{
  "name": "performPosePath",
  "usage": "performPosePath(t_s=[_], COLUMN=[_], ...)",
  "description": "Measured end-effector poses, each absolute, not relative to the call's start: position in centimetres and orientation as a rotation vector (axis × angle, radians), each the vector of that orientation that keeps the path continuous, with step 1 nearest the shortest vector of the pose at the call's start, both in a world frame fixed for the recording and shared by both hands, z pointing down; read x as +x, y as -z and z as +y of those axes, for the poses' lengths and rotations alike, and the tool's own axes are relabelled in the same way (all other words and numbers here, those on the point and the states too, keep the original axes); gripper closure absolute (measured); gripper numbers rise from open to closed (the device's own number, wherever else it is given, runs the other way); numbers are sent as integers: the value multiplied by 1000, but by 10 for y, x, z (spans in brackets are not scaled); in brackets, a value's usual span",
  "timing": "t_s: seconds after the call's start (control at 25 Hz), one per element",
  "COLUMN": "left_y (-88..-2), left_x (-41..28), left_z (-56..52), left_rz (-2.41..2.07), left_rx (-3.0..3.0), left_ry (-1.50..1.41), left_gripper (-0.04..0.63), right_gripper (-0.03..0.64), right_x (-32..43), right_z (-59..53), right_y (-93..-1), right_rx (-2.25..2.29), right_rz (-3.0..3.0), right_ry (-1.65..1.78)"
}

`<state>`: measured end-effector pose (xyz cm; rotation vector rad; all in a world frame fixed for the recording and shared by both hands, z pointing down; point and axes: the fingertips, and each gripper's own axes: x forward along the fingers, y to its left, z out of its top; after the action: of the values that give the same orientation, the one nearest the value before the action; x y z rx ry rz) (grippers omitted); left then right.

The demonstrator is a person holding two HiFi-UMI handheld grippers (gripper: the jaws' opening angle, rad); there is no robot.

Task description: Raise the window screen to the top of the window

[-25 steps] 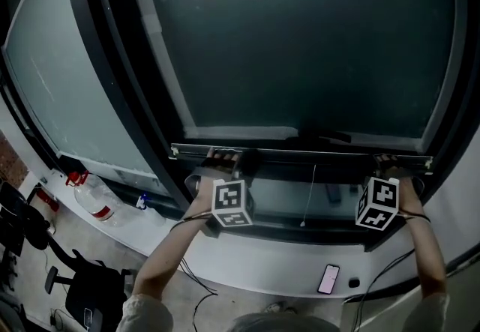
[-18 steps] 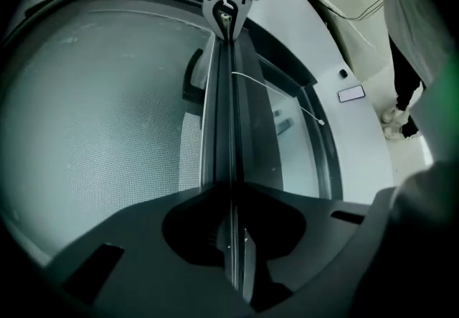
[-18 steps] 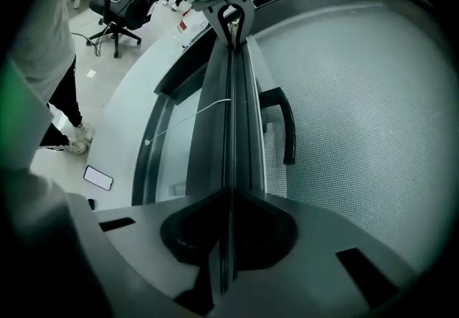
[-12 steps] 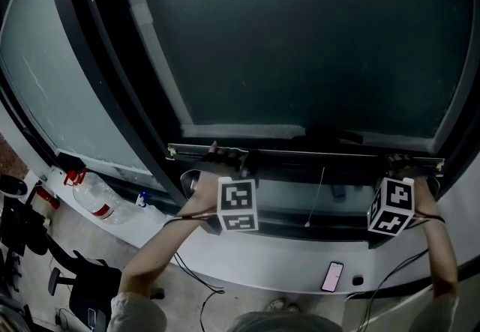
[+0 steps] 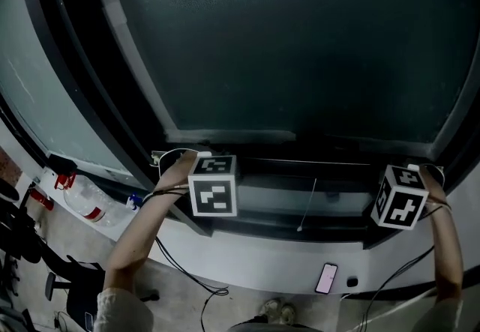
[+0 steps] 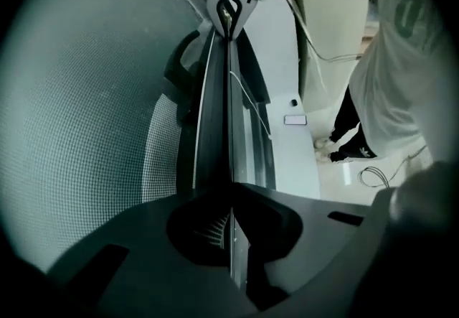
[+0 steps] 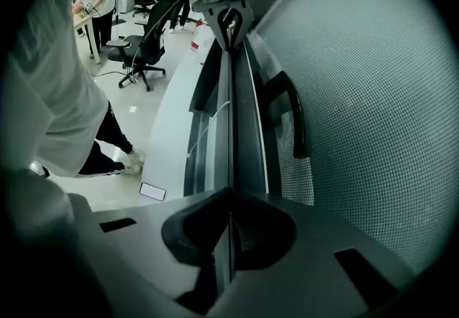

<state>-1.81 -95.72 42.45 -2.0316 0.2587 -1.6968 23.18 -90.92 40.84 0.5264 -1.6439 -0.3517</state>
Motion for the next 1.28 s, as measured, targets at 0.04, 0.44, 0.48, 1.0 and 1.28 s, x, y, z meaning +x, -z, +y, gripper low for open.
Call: performPosePath(t_s=[0.04, 0.44, 0.48, 1.0, 1.28], left_y=[-423, -344, -325, 18, 174], left_x=[-18, -15, -15, -22, -23], left_z=[-957, -962, -963, -985, -985], left_rz=[258, 515, 551, 935, 1085], left_rx=[-2058, -1858, -1829, -1491, -1312], left_ry=[1673, 1464, 1430, 1061, 975], left_gripper=[580, 578, 578, 578, 580], right_gripper=[600, 598, 598, 598, 598], right_x=[231, 235, 235, 234, 228], right_z=[-909, -910, -910, -930, -932], right_y=[-409, -329, -310, 30, 184], right_rx=[532, 730, 764, 1211, 1396], right_rz=[-1650, -1547, -1528, -1240, -1091], right_ry=[361, 671, 717, 1229, 1350])
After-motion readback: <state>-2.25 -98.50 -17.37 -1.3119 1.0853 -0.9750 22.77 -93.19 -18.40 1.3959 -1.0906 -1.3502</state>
